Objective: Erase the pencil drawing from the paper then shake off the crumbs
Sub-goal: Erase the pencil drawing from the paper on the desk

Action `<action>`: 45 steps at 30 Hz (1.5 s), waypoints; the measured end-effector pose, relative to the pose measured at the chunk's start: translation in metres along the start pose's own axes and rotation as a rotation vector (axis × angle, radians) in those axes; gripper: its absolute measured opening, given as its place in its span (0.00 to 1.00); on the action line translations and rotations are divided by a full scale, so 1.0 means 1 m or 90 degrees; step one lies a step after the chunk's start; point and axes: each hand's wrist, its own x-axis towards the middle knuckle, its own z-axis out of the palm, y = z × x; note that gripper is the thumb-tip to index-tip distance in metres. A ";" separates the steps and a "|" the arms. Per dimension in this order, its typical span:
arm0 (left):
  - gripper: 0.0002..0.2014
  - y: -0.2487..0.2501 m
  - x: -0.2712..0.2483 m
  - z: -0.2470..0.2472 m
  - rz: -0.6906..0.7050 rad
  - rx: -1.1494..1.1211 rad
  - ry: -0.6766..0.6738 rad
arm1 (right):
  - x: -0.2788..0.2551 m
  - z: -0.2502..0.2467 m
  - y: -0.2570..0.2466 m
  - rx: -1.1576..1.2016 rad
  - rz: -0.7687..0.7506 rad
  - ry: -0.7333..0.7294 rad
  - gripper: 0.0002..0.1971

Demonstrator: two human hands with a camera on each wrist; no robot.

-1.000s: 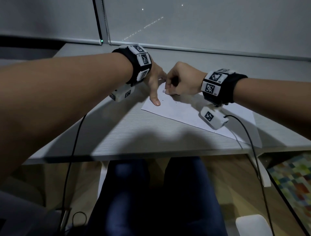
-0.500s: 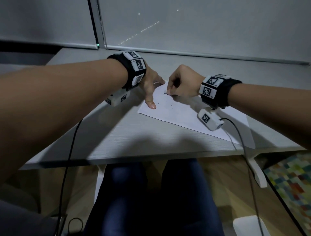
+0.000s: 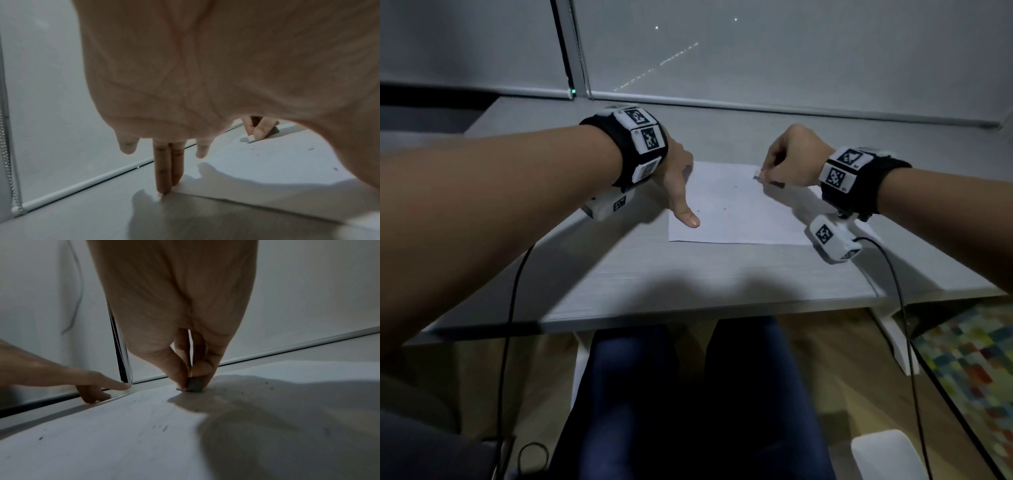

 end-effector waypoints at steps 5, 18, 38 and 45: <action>0.72 0.004 -0.004 0.017 0.015 0.025 0.095 | 0.002 0.007 -0.013 0.005 0.002 -0.013 0.01; 0.76 0.017 -0.006 0.011 0.008 -0.058 0.046 | 0.002 0.011 -0.034 -0.004 -0.078 -0.035 0.04; 0.75 0.010 -0.020 0.003 -0.007 -0.023 0.019 | -0.027 -0.017 0.003 -0.014 -0.023 -0.032 0.05; 0.67 -0.012 -0.032 0.008 -0.019 -0.026 -0.007 | -0.033 -0.014 -0.023 0.086 -0.061 -0.030 0.01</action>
